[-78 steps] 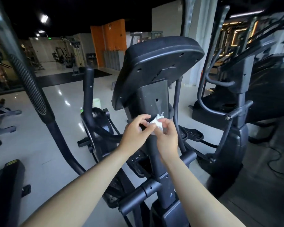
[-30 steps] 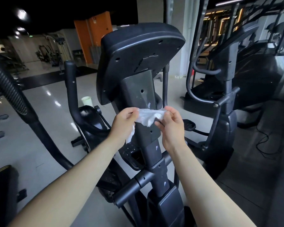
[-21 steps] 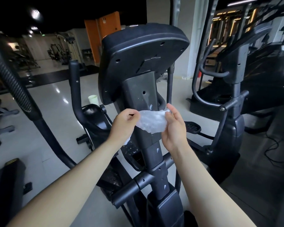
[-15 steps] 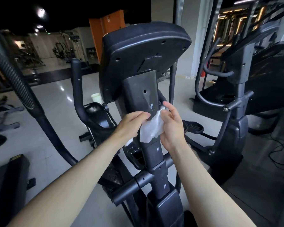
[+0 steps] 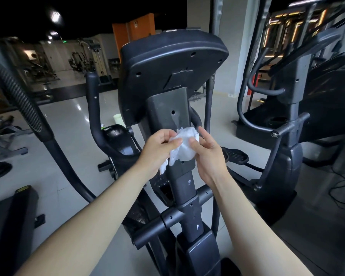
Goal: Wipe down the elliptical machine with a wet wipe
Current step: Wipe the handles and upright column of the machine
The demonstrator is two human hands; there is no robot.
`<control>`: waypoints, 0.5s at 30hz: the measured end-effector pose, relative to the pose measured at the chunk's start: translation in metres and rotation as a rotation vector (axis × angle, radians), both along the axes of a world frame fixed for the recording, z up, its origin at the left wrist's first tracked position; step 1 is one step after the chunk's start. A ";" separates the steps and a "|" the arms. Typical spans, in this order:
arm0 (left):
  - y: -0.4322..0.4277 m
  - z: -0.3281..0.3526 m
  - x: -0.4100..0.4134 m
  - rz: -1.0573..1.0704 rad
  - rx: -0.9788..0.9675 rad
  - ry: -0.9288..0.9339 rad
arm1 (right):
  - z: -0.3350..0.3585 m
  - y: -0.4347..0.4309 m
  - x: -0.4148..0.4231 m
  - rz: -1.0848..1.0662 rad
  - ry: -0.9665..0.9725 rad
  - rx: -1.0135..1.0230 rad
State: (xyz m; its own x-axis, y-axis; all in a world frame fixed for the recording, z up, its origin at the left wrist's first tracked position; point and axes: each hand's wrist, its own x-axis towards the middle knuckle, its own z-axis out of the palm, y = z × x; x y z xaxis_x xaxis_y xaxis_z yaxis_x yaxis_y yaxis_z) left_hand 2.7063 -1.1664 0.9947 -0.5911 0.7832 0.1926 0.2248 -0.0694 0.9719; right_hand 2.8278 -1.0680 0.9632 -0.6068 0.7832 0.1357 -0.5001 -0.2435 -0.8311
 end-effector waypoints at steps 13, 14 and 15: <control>-0.002 -0.004 -0.012 0.161 -0.031 0.070 | 0.006 0.005 0.002 -0.007 -0.067 -0.012; -0.001 -0.005 -0.012 0.166 -0.030 0.081 | 0.005 0.004 0.001 0.000 -0.054 -0.029; 0.000 -0.007 -0.012 0.169 -0.030 0.097 | 0.005 0.003 -0.001 0.009 -0.038 -0.046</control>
